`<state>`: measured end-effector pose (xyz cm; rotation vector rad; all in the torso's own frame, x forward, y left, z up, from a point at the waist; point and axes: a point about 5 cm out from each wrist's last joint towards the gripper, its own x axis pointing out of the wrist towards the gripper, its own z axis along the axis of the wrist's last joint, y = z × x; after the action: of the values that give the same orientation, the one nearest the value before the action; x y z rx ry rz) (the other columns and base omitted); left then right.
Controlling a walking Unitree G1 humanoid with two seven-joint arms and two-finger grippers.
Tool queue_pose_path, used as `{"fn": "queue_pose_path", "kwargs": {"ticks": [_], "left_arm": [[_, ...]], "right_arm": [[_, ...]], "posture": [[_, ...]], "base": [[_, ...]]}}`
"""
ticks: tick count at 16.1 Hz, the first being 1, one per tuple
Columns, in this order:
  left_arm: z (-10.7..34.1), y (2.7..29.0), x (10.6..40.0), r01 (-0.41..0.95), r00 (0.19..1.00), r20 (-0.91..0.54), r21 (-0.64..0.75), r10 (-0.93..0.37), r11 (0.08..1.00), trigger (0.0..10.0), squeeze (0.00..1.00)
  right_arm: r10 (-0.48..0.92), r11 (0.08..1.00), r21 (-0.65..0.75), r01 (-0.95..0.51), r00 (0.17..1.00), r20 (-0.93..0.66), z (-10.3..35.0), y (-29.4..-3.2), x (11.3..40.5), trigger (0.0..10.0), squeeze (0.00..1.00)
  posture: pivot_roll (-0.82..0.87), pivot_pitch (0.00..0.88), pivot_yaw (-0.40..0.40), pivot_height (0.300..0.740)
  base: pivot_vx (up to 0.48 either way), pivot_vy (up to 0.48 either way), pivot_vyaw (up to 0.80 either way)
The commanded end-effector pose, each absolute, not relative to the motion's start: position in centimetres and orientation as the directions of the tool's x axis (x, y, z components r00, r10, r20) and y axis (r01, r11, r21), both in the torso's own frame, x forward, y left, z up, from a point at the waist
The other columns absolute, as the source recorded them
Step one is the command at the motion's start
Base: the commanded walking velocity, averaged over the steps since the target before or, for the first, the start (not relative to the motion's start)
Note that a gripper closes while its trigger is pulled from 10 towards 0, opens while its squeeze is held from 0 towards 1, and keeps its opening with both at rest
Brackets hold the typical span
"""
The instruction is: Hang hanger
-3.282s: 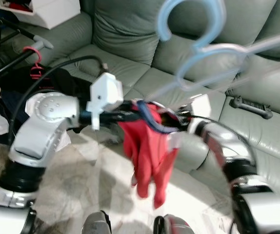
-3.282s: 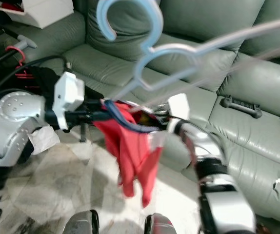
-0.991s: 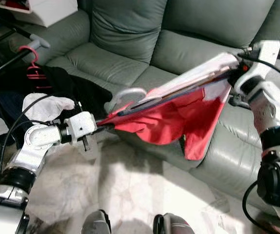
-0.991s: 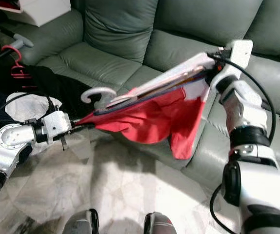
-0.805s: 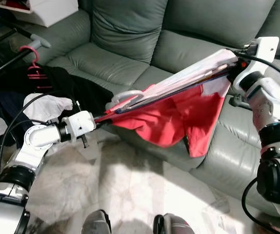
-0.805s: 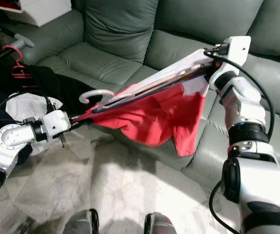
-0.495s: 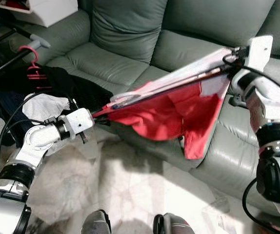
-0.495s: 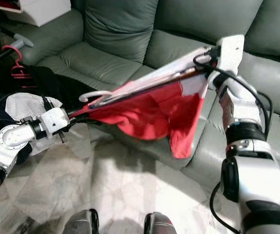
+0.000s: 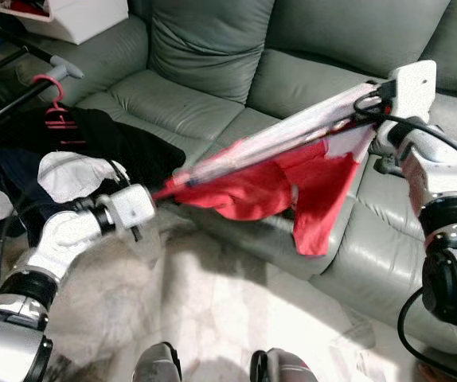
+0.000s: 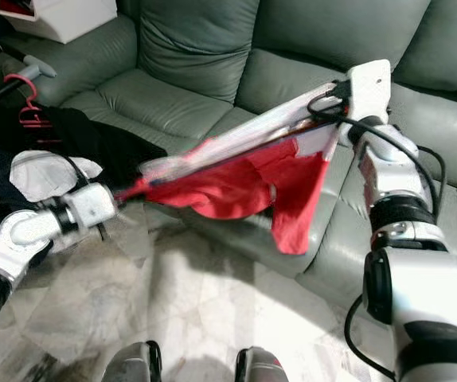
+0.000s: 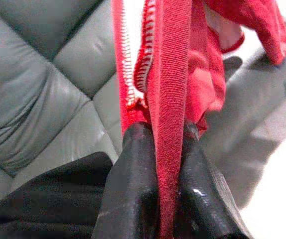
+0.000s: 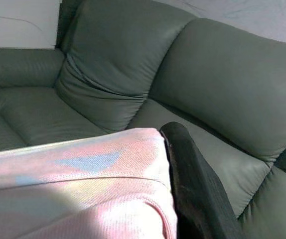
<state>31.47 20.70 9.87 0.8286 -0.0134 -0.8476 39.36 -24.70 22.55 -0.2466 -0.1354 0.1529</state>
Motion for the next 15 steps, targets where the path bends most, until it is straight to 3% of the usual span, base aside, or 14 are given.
{"fn": "queue_pose_path", "kwargs": {"ticks": [1,2,5,8,9,11,13,14,15], "left_arm": [[5.1,29.1,27.4,0.701,0.704,-0.623,0.531,-0.340,0.476,0.0,0.00],[4.4,29.3,27.0,0.742,0.661,-0.688,0.542,-0.299,0.394,0.0,0.00],[3.9,30.4,27.1,0.696,0.682,-0.715,0.567,-0.157,0.441,0.0,0.00],[5.5,31.5,29.3,0.370,0.831,-0.554,0.620,0.052,0.692,0.0,0.00],[5.7,31.3,29.6,0.339,0.848,-0.526,0.636,0.068,0.693,0.0,0.00],[5.8,30.4,30.4,0.212,0.878,-0.467,0.573,0.103,0.792,0.0,0.00],[6.0,28.3,31.6,0.081,0.902,-0.422,0.375,0.092,0.924,0.0,0.00],[6.0,27.6,31.9,0.083,0.905,-0.419,0.329,0.066,0.941,0.0,0.00],[6.2,25.0,32.7,0.156,0.914,-0.404,0.252,-0.042,0.955,0.0,0.00]], "right_arm": [[-0.163,0.950,-0.191,0.246,0.915,0.369,29.5,-32.7,36.9,0.0,0.00],[-0.126,0.946,-0.230,0.228,0.913,0.388,30.0,-31.9,37.1,0.0,0.00],[-0.097,0.948,-0.240,0.208,0.909,0.406,31.1,-30.4,37.9,0.0,0.00],[-0.042,0.971,-0.202,0.131,0.918,0.395,30.4,-26.9,39.3,0.0,0.00],[-0.014,0.976,-0.195,0.098,0.920,0.392,30.0,-25.6,39.6,0.0,0.00],[0.042,0.986,-0.166,0.022,0.927,0.374,28.5,-21.4,40.6,0.0,0.00],[0.204,0.968,-0.206,-0.145,0.930,0.306,26.0,-14.9,41.2,0.0,0.00],[0.262,0.944,-0.273,-0.184,0.923,0.283,25.3,-13.6,41.1,0.0,0.00],[0.408,0.875,-0.374,-0.308,0.884,0.227,23.5,-10.1,40.4,0.0,0.00]], "posture": [[-0.08,0.113,-0.010,0.740],[-0.08,0.110,-0.008,0.740],[-0.08,0.104,-0.004,0.740],[-0.08,0.094,-0.005,0.740],[-0.08,0.094,-0.005,0.740],[-0.08,0.085,-0.008,0.740],[-0.06,0.080,-0.012,0.740],[-0.06,0.080,-0.013,0.740],[-0.05,0.080,-0.020,0.740]], "base": [[0.000,0.000,0.00],[0.000,0.000,0.00],[0.000,0.000,0.00],[0.000,0.000,0.00],[0.000,0.000,0.00],[0.000,0.000,0.00],[0.000,0.000,0.00],[0.000,0.000,0.00],[0.000,0.000,0.00]]}}
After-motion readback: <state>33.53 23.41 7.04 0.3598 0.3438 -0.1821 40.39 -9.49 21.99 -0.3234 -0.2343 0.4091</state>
